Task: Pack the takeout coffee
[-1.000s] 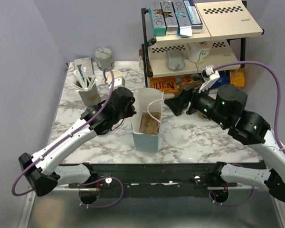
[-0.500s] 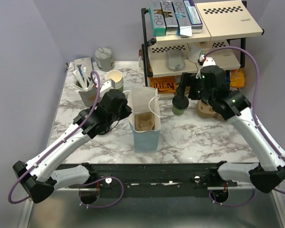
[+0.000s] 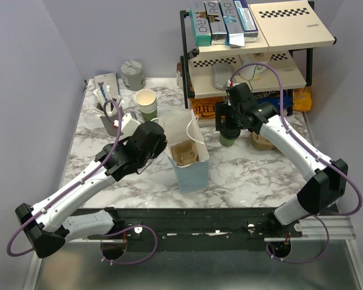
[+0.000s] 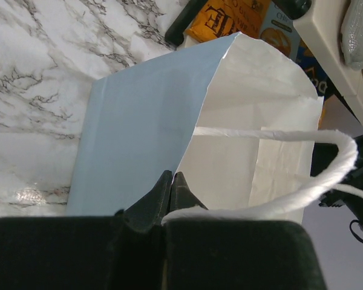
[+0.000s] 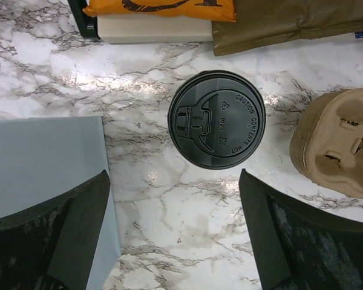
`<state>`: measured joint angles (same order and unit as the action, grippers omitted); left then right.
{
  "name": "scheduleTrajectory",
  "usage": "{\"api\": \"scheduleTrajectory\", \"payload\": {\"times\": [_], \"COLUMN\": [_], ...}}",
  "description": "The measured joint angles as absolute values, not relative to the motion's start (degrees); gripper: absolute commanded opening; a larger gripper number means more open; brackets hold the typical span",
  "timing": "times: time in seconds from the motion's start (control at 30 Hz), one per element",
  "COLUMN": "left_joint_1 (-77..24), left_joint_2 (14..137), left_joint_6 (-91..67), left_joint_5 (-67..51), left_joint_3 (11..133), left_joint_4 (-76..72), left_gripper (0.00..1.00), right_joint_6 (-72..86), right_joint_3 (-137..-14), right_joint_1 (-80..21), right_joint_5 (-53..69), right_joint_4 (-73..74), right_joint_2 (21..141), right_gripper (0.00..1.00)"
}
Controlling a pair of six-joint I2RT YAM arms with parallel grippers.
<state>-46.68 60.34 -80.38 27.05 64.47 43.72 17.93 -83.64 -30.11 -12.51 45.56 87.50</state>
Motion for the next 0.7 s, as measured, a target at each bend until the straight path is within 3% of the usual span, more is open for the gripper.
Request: {"api": "scheduleTrajectory", "payload": {"times": [0.03,0.1,0.13,0.2,0.23,0.47,0.7], "left_joint_1": [-47.6,-49.4,-49.8,-50.6,-50.8,-51.2,-51.2], "left_joint_2": [60.8,62.3,63.0,64.1,64.2,61.5,54.1], "left_joint_6": [-81.3,-82.5,-83.2,-84.1,-84.5,-77.0,-41.4], "left_joint_5": [28.2,30.1,30.7,31.7,32.3,33.8,29.3], "left_joint_3": [65.0,66.5,67.3,68.7,68.9,69.3,75.4], "left_joint_4": [44.4,45.6,45.7,46.4,46.5,46.6,42.1], "left_gripper": [0.35,0.51,0.66,0.81,0.96,0.99,0.99], "right_joint_6": [17.9,17.9,17.9,17.9,17.9,16.4,12.6], "right_joint_3": [-83.7,-83.7,-83.7,-83.7,-83.7,-83.3,-79.5], "right_joint_1": [-30.0,-30.0,-29.9,-29.9,-29.9,-29.4,-28.8], "right_joint_5": [-12.5,-12.3,-12.2,-12.1,-11.9,-10.8,-9.5], "right_joint_4": [45.6,45.6,45.6,45.5,45.5,45.4,43.7], "right_joint_2": [88.0,88.5,88.6,88.6,88.5,87.6,82.7], "right_gripper": [0.95,0.95,0.95,0.95,0.95,0.96,0.97]}}
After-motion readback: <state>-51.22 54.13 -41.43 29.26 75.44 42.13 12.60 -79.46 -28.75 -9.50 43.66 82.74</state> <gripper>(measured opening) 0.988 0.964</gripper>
